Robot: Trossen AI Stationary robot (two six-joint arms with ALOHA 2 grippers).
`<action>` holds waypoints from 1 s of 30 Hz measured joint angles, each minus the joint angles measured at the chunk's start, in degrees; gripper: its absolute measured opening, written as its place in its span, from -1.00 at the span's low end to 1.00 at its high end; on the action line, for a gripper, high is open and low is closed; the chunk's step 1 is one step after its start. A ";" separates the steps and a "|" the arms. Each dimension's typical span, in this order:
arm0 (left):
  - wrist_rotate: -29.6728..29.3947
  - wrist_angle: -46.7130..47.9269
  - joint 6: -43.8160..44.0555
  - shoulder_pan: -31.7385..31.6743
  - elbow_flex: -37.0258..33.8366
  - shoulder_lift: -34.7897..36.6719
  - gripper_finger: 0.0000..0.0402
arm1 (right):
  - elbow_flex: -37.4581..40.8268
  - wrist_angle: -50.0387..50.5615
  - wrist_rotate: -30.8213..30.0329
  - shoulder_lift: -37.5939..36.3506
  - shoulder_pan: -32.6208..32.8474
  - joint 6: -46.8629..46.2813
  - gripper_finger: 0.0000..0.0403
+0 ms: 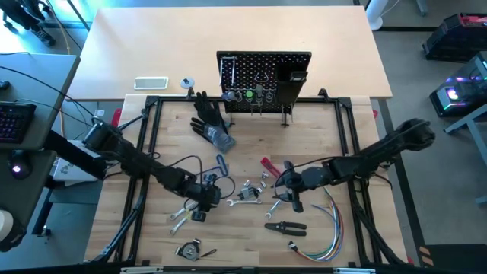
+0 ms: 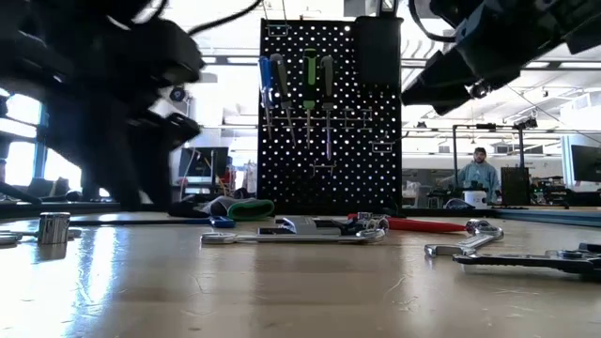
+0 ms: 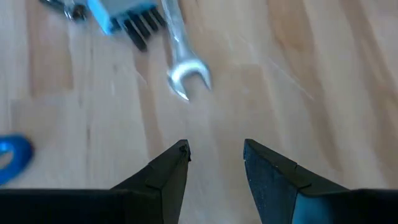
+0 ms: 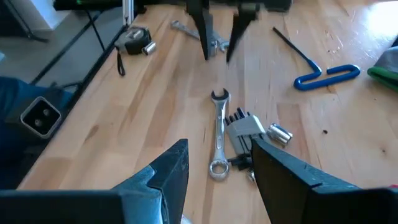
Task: Hang tools onto peg board
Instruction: Put the silver socket into the black bin on the pegboard
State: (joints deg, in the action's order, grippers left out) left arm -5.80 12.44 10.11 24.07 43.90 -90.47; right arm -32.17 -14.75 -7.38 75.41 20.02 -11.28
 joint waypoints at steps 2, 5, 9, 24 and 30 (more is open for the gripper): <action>0.02 2.99 2.37 1.66 0.00 1.72 -0.26 | 0.21 -0.66 -1.26 0.52 0.49 0.60 -0.17; 0.09 4.85 6.00 4.54 0.00 3.97 -0.26 | 0.23 -1.22 -2.16 1.50 0.78 1.14 -0.17; -0.75 6.13 8.96 8.45 0.02 4.32 -0.26 | 0.23 -2.98 -2.97 3.15 0.78 2.24 -0.17; -11.34 12.83 11.84 11.22 0.00 3.20 -0.26 | 0.21 -6.88 -3.27 5.93 1.04 3.06 -0.17; -9.42 11.54 11.84 11.22 0.00 3.20 -0.26 | 0.21 -6.84 -3.25 5.93 1.06 2.29 -0.17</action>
State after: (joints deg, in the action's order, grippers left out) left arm -15.22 23.98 21.96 35.29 43.90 -87.26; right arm -31.97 -21.58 -10.63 81.34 21.08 -8.99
